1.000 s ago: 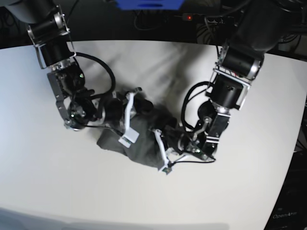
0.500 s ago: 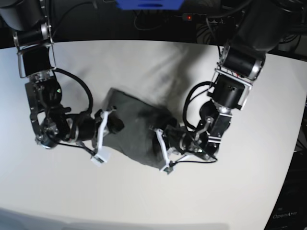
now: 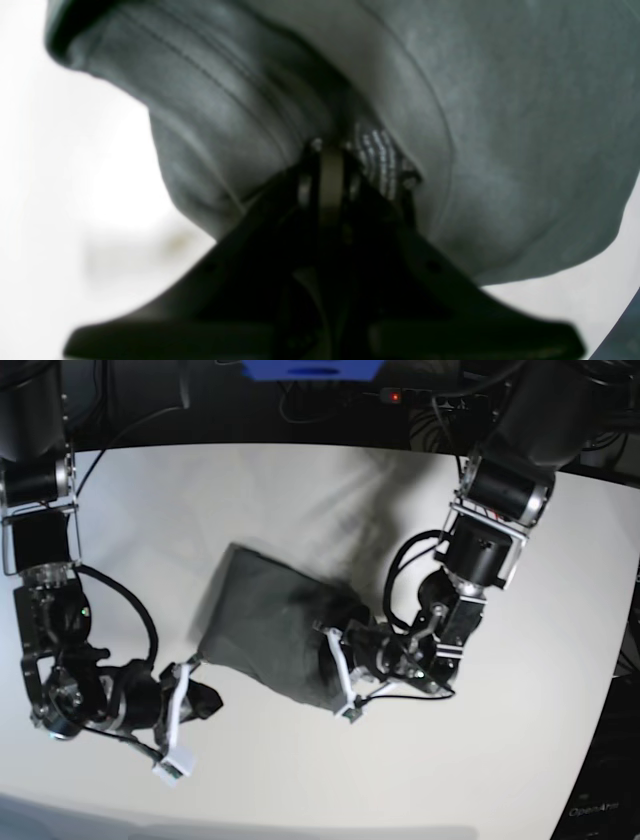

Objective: Fold the T-shirt properly
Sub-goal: 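Rotate the bundle with both grippers to square it on the table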

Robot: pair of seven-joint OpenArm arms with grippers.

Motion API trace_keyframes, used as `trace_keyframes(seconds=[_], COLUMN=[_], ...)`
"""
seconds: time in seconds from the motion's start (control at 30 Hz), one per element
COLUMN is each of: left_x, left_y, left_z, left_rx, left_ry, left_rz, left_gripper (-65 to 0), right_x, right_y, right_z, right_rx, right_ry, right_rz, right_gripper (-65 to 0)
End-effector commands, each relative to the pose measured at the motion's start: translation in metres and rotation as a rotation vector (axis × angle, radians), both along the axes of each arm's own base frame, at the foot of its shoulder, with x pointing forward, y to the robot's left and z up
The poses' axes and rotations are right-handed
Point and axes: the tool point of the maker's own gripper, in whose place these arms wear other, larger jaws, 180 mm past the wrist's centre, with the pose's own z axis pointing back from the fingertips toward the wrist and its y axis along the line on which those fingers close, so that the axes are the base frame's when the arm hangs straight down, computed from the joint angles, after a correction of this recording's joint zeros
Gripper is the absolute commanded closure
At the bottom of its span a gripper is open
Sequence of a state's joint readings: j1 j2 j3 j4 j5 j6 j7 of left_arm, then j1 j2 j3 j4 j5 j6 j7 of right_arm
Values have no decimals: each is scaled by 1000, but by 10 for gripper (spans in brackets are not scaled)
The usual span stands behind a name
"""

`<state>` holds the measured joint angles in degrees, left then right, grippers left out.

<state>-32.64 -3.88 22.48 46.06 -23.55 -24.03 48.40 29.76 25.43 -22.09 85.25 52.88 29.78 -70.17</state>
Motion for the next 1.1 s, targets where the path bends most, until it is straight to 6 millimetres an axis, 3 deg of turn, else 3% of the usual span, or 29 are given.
trace_keyframes(seconds=[0.0, 0.2, 0.33, 0.53, 0.77, 1.07], left_x=[4, 5, 6, 4, 3, -7], left_y=[6, 9, 3, 12, 18, 4], left_z=[3, 15, 39, 39, 38, 69], left_rx=[38, 46, 52, 86, 92, 73], left_ry=[-2, -41, -106, -92, -84, -85], left_rz=[-12, -31, -71, -77, -73, -139], left_gripper=[-17, -17, -17, -17, -17, -17], right_x=[10, -1, 5, 14, 22, 24], right_y=[0, 13, 15, 9, 15, 13], right_z=[17, -15, -42, -83, -91, -96], right_rx=[-25, -156, -164, -255, -352, -444], right_ry=[-69, -135, -128, -91, -134, -154], right_rz=[31, 194, 164, 126, 144, 153], right_gripper=[-4, -4, -3, -3, -3, -3])
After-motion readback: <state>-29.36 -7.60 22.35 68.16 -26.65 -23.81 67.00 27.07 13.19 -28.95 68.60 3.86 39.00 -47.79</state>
